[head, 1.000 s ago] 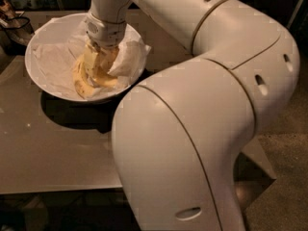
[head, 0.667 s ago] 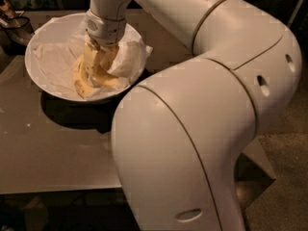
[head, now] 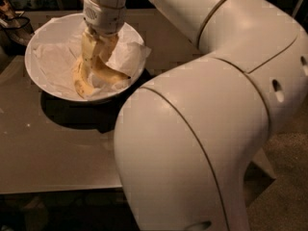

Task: Pick banana from white bowl

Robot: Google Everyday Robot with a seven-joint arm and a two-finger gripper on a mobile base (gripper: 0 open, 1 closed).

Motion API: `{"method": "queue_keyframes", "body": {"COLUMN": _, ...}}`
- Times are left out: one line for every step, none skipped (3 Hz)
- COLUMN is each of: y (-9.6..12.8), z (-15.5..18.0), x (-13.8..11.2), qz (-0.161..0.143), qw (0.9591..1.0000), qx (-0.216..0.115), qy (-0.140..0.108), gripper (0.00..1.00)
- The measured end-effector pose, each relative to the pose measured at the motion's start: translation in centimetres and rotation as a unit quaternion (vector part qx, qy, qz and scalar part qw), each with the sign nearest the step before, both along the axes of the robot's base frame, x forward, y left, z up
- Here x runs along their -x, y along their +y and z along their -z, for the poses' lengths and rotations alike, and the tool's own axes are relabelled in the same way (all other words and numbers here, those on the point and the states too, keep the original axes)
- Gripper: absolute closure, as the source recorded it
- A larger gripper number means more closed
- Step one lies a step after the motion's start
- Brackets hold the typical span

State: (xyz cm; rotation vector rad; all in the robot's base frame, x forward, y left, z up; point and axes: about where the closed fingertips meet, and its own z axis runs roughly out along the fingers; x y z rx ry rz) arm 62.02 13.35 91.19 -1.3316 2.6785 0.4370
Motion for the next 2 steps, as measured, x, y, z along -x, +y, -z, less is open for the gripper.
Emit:
{"method": "queue_keyframes", "body": {"y": 0.4, "z": -2.0, "x": 0.4, "qz": -0.013, "qw": 0.9999, "qx": 0.001, "qy": -0.003, "gripper": 1.0}}
{"method": "queue_keyframes", "body": {"y": 0.9, "z": -3.5, "x": 0.4, "qz": -0.019, "qw": 0.9998, "qx": -0.001, "qy": -0.006, "gripper": 1.0}}
